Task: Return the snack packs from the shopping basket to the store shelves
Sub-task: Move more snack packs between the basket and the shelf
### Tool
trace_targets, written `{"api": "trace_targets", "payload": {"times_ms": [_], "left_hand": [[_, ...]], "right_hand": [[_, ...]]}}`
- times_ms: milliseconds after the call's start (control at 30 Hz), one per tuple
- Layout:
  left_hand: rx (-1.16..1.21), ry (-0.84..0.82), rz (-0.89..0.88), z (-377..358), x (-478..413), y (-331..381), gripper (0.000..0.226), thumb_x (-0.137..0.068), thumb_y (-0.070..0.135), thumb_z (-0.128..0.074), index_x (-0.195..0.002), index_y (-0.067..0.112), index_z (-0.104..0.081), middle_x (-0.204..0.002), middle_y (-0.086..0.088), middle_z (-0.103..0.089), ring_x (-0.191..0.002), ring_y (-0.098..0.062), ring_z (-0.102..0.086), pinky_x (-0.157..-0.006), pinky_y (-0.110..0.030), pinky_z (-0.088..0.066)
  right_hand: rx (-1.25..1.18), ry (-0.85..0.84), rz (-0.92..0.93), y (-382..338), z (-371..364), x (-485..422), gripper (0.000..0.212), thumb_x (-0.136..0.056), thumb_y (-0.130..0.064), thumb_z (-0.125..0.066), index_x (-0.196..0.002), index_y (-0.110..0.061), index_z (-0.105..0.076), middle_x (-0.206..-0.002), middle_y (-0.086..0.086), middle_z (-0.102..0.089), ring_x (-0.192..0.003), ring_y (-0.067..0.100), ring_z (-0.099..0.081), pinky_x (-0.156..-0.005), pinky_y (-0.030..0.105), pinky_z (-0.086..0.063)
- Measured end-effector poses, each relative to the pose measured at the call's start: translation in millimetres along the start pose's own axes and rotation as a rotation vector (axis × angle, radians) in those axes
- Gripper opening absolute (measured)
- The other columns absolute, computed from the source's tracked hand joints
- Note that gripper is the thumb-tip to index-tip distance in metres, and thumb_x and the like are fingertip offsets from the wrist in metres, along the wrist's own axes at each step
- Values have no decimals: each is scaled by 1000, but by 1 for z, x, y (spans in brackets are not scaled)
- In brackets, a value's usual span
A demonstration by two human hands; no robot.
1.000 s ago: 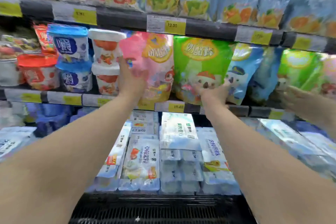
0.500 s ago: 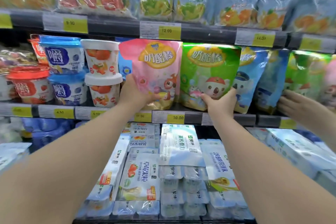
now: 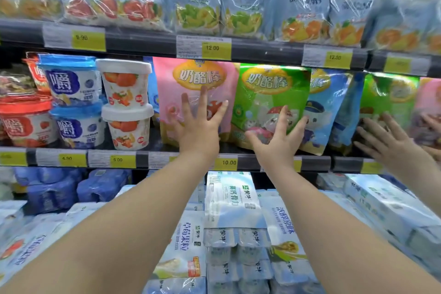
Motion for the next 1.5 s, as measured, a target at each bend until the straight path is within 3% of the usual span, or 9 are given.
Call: {"api": "trace_targets", "payload": {"times_ms": [267, 500, 600, 700, 800, 967, 1100, 1200, 1500], "left_hand": [[13, -16, 23, -2, -7, -31, 92, -79, 11, -61, -144, 49, -7, -153, 5, 23, -141, -41, 13, -112, -62, -10], [-82, 63, 91, -4, -9, -43, 92, -79, 25, -67, -145, 48, -7, -153, 1, 15, -141, -41, 3, -111, -60, -14], [-67, 103, 48, 1, -6, -42, 83, -81, 43, -66, -146, 43, -14, -156, -3, 9, -140, -41, -2, -112, -58, -12], [7, 213, -26, 12, 0, -33, 73, -83, 52, -59, -145, 37, -25, -158, -6, -4, -139, -40, -11, -109, -58, -18], [92, 245, -66, 16, 3, -8, 84, -76, 63, -59, -147, 36, -21, -157, -7, -9, -138, -39, -18, -108, -55, -23], [47, 73, -238, 2, -7, 63, 104, -69, 73, -58, -143, 48, 11, -155, 2, 23, -142, -38, 12, -112, -59, -9], [-8, -41, -287, -13, -16, 81, 96, -68, 76, -55, -143, 51, -1, -153, 5, 29, -139, -39, 25, -109, -68, -5], [-41, -46, -232, -19, -17, 77, 91, -71, 70, -59, -144, 48, -10, -155, 2, 25, -140, -40, 23, -111, -61, -4], [-18, -80, -137, -28, -25, 75, 85, -75, 63, -62, -145, 47, -16, -158, 1, 18, -141, -40, 17, -114, -52, -9]], "right_hand": [[386, -134, -34, -9, -20, -15, 95, -75, -70, -55, -148, -39, -5, -158, 6, -1, -135, 36, -20, -108, 46, -24], [370, -311, 7, -19, -42, -20, 98, -78, -70, -50, -148, -37, 10, -157, 12, 18, -145, 32, 4, -117, 44, -4], [385, -212, 90, -27, -31, -10, 99, -80, -69, -49, -150, -29, 8, -157, 15, 17, -145, 32, 7, -117, 45, 1], [283, 205, 157, -32, 21, 3, 93, -77, -61, -61, -147, -16, -20, -154, 21, -13, -141, 37, -15, -114, 49, -10], [229, 485, -24, -7, 69, 5, 90, -75, -41, -72, -144, -8, -25, -147, 22, -28, -134, 39, -27, -110, 49, -21], [-68, 268, -290, 33, 72, -25, 98, -73, -26, -80, -144, -3, -17, -145, 17, -37, -133, 30, -38, -107, 36, -31], [-67, 206, -330, 43, 76, -35, 42, -79, -11, -69, -116, -5, -50, -114, 15, -62, -107, 33, -58, -76, 30, -37], [-3, 245, -253, 45, 89, -28, 9, -83, -4, -59, -86, -8, -52, -87, 11, -56, -88, 31, -53, -65, 28, -27], [-355, 361, -204, 49, 115, 16, 22, -86, 3, -54, -77, -16, -50, -68, -9, -49, -62, 11, -43, -51, 16, -32]]}}
Point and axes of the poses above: each hand's wrist, its own x-axis away from the middle knuckle, its own z-axis out of the back of the hand, y = z × x, the point moved 7 cm from there along -x, towards the middle knuckle
